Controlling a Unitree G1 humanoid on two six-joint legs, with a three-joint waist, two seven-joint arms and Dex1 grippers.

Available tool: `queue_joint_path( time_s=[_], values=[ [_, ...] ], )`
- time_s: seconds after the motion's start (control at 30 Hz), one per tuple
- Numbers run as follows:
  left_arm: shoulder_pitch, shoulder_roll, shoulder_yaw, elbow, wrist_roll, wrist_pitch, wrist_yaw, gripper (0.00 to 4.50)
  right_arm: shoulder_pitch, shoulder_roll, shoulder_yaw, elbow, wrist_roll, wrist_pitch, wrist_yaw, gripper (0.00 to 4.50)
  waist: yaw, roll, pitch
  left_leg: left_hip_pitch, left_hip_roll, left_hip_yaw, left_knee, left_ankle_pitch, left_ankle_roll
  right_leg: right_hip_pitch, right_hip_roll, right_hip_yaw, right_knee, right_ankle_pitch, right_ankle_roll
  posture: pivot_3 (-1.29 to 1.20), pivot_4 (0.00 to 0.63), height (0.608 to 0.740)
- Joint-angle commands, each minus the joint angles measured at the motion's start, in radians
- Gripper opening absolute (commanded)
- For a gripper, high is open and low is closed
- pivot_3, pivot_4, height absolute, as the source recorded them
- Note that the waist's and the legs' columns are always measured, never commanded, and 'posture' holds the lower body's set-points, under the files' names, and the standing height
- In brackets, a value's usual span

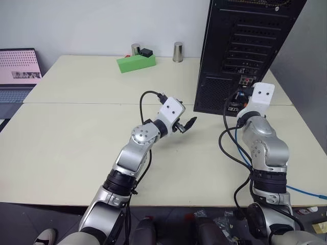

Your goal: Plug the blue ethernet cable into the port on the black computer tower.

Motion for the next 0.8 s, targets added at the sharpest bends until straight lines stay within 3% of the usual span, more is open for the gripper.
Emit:
queue_joint_path(
  time_s=[0.03, 0.8],
  values=[
    [-0.009, 0.001, 0.017, -0.038, 0.009, -0.028, 0.002, 4.14, -0.027, -0.012, -0.012, -0.006, -0.008, -0.037, 0.002, 0.02, 0.0, 0.0, 0.0, 0.0, 0.0, 0.0, 0.0, 0.0, 0.0, 0.0, 0.0, 0.0, 0.0, 0.0, 0.0, 0.0, 0.15, 0.74],
    [-0.008, 0.0, 0.012, -0.032, 0.019, -0.047, 0.0, 4.14, -0.054, -0.038, 0.007, -0.006, -0.027, -0.048, 0.009, 0.02, -0.002, 0.0, 0.0, 0.0, 0.0, 0.0, 0.0, 0.0, 0.0, 0.0, 0.0, 0.0, 0.0, 0.0, 0.0, 0.0, 0.15, 0.74]
  ],
)
